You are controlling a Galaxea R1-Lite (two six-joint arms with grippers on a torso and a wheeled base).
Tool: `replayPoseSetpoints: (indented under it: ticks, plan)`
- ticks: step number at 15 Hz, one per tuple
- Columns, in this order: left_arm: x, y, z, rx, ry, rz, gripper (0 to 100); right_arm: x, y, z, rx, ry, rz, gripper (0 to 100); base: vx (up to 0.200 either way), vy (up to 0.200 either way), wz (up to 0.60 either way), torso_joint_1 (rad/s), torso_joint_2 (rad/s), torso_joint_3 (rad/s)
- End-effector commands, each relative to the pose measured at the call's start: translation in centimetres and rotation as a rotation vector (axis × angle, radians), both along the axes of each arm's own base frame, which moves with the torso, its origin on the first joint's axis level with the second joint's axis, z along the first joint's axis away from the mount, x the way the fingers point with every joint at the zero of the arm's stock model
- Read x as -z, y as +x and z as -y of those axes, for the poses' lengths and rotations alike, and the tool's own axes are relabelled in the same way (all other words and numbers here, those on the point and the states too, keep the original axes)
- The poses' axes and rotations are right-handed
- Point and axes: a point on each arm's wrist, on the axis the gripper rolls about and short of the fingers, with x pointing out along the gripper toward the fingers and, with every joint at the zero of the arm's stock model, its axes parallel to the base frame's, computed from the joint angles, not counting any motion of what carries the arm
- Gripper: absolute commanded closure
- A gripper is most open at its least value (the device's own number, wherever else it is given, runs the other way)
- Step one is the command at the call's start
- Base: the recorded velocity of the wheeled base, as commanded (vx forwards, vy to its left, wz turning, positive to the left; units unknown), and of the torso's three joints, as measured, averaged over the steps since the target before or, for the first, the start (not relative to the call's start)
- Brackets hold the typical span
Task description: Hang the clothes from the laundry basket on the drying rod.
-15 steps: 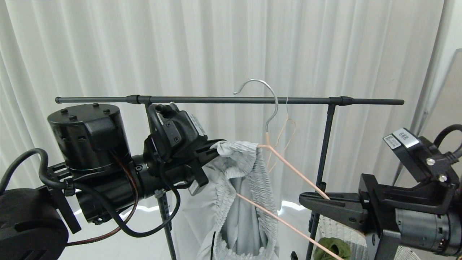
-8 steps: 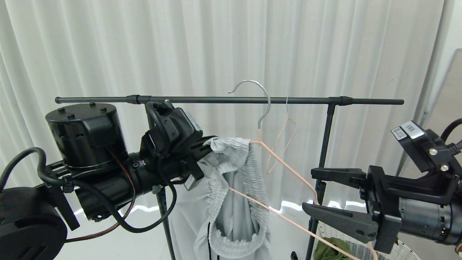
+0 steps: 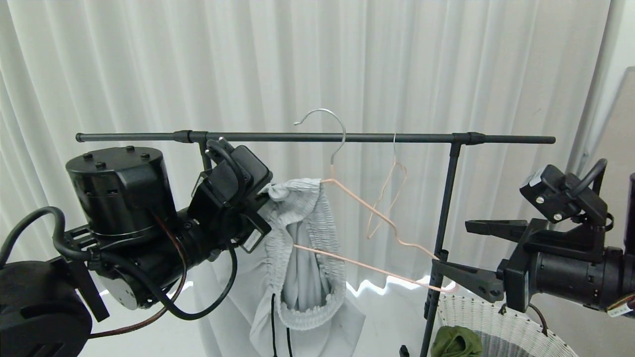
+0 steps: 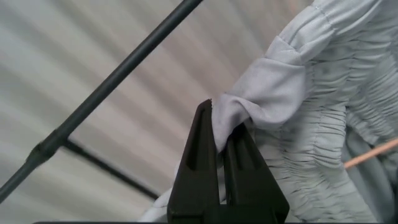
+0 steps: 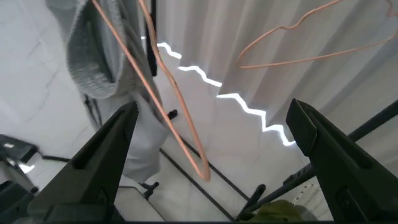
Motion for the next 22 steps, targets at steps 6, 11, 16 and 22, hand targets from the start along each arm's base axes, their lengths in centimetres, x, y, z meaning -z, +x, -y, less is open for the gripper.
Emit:
replayPoseSetpoints:
  ticks: [6, 11, 16, 22]
  plan:
    - [-1.4, 1.9, 0.7, -0.267, -0.054, 0.045, 100, 0.9, -0.2, -3.2, -0.087, -0.008, -0.044, 0, 0.0, 0.0, 0.0, 0.0, 0.0, 0.0]
    - [-3.0, 2.0, 2.3, -0.249, -0.155, 0.07, 100, 1.6, 2.1, -7.6, -0.081, 0.093, -0.07, 0, 0.0, 0.0, 0.0, 0.0, 0.0, 0.0]
    - [-3.7, 1.9, 3.7, -0.248, -0.196, 0.081, 100, 2.4, 3.7, -11.0, -0.036, 0.138, -0.056, 0, 0.0, 0.0, 0.0, 0.0, 0.0, 0.0]
    - [-4.5, 0.8, 4.8, -0.214, -0.218, 0.098, 100, 3.1, 5.0, -12.2, -0.017, 0.158, -0.076, 0, 0.0, 0.0, 0.0, 0.0, 0.0, 0.0]
